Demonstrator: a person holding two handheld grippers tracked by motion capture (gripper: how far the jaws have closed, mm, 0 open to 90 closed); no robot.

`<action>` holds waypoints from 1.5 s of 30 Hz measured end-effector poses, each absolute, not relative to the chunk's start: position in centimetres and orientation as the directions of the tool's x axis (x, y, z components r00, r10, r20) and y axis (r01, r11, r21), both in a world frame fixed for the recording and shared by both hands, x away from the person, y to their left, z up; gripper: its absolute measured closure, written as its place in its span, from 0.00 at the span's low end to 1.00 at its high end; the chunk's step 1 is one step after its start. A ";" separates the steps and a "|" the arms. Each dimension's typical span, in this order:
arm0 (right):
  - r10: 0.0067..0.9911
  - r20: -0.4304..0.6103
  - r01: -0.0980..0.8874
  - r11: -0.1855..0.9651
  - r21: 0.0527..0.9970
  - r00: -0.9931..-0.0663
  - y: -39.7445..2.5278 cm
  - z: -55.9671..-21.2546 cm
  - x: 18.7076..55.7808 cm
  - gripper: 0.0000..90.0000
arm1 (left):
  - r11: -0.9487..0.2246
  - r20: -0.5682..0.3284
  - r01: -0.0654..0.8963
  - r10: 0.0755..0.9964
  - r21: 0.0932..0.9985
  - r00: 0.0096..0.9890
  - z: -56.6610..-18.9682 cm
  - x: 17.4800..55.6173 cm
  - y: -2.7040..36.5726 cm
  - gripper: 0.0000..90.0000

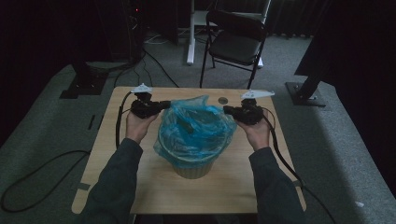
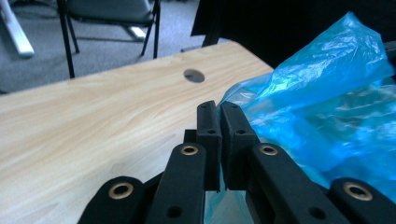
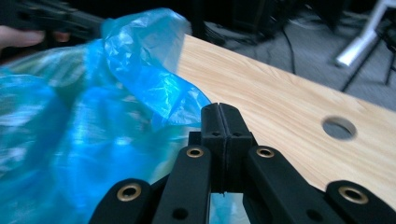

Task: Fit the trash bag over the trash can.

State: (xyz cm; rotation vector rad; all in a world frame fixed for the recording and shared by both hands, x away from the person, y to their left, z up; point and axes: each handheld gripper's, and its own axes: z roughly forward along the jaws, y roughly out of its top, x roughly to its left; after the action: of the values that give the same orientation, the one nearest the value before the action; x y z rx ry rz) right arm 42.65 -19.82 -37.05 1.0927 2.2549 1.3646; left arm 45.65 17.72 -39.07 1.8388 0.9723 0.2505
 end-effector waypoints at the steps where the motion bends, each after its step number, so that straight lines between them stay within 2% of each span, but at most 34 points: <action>1: 0.739 0.133 0.470 0.268 0.841 -0.660 -19.8 -37.2 42.8 1.00 | -0.174 -0.260 0.525 0.714 0.833 0.650 -39.4 45.9 17.7 0.98; 4: 0.755 0.136 0.504 0.282 0.816 -0.642 -19.8 -37.8 43.3 1.00 | -0.188 -0.275 0.553 0.712 0.812 0.646 -40.3 46.2 17.3 0.98; 12: 0.805 0.064 0.578 0.365 0.730 -0.590 -18.7 -39.6 43.6 1.00 | -0.219 -0.312 0.599 0.690 0.770 0.653 -42.1 46.4 16.4 0.98; 15: 0.811 0.076 0.596 0.359 0.718 -0.580 -19.0 -40.0 43.3 1.00 | -0.203 -0.328 0.608 0.690 0.768 0.645 -42.5 46.2 16.9 0.94; 17: 0.813 0.083 0.605 0.357 0.712 -0.577 -19.3 -40.3 43.1 1.00 | -0.188 -0.334 0.609 0.694 0.770 0.637 -42.6 46.0 17.4 0.83; 18: 0.811 0.090 0.609 0.356 0.709 -0.579 -19.7 -40.8 42.6 1.00 | -0.182 -0.331 0.609 0.702 0.772 0.631 -42.5 45.8 17.8 0.83; 21: 0.795 0.090 0.601 0.372 0.708 -0.599 -20.3 -41.5 41.8 0.98 | -0.173 -0.307 0.582 0.712 0.795 0.632 -41.8 45.1 18.7 0.72; 23: 0.779 0.091 0.576 0.374 0.726 -0.620 -20.6 -41.4 41.2 0.82 | -0.162 -0.289 0.556 0.718 0.815 0.633 -40.9 44.5 19.4 0.67; 25: 0.777 0.088 0.551 0.358 0.753 -0.624 -21.0 -41.0 40.6 0.72 | -0.154 -0.272 0.534 0.725 0.831 0.632 -40.2 44.0 19.8 0.64; 29: 0.768 0.064 0.503 0.352 0.789 -0.637 -21.5 -39.8 39.1 0.62 | -0.169 -0.219 0.473 0.721 0.864 0.657 -38.1 42.8 20.1 0.63; 33: 0.764 0.045 0.477 0.355 0.804 -0.643 -21.9 -39.2 38.0 0.58 | -0.199 -0.175 0.429 0.706 0.881 0.687 -36.6 41.9 19.7 0.64; 39: 0.757 0.044 0.456 0.345 0.820 -0.651 -22.5 -38.9 36.4 0.56 | -0.307 -0.085 0.350 0.634 0.885 0.769 -34.0 40.0 17.4 0.67; 45: 0.755 0.049 0.441 0.328 0.835 -0.654 -23.2 -39.0 35.2 0.56 | -0.438 0.013 0.258 0.527 0.862 0.850 -32.1 38.4 13.3 0.67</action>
State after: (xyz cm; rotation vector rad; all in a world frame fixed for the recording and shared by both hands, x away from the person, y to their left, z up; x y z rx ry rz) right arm 35.15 -23.20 -38.97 1.0641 2.2496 1.2486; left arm 38.36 13.26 -32.10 2.0434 0.5732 0.3456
